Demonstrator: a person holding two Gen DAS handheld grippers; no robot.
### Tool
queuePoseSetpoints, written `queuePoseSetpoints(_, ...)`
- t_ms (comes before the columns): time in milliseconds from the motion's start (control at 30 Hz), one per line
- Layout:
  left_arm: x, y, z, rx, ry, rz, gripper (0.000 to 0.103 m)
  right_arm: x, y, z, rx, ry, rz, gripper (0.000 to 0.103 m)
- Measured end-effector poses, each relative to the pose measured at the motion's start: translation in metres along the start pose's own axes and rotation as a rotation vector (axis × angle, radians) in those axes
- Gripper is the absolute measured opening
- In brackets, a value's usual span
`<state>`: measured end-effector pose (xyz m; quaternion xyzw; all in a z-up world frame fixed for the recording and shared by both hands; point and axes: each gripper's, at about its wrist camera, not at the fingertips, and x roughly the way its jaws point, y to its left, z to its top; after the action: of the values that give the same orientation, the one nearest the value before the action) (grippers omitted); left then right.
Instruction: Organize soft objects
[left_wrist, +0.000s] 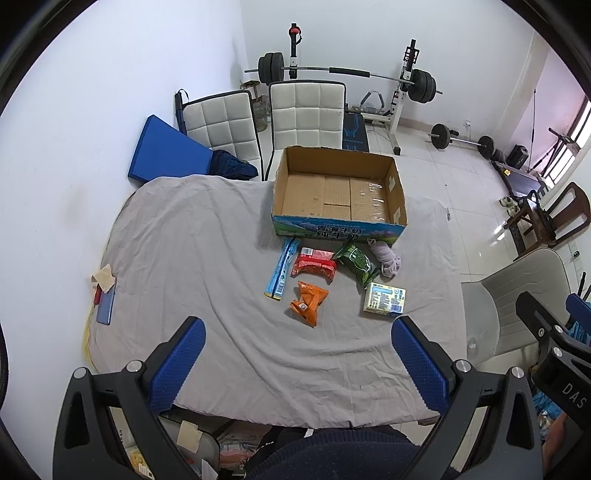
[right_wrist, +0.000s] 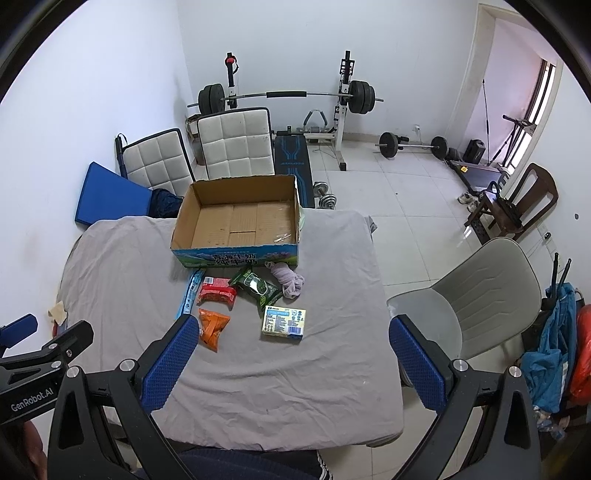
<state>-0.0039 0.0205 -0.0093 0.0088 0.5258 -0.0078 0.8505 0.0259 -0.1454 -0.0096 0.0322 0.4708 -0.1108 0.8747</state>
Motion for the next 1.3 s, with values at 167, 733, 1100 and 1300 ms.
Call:
queuePoseSetpoints(167, 0.000, 0.000, 0.000, -0.003, -0.002, 0.000, 0.103, -0.002, 0.000, 0.001, -0.001, -0.003, -0.002, 0.103)
queuePoseSetpoints(733, 0.053, 0.012, 0.033, -0.030, 0.044, 0.019, 0.103, 0.045, -0.011, 0.026, 0.003, 0.037, 0.004, 0.103)
queuePoseSetpoints(1100, 0.268, 0.038, 0.023, -0.183, 0.480, -0.014, 0.103, 0.304, 0.014, 0.011, -0.334, 0.399, 0.051, 0.103)
queuePoseSetpoints(1300, 0.335, 0.031, 0.004, -0.180, 0.555, 0.030, 0.103, 0.403, 0.040, -0.038, -0.651, 0.529, 0.058, 0.103)
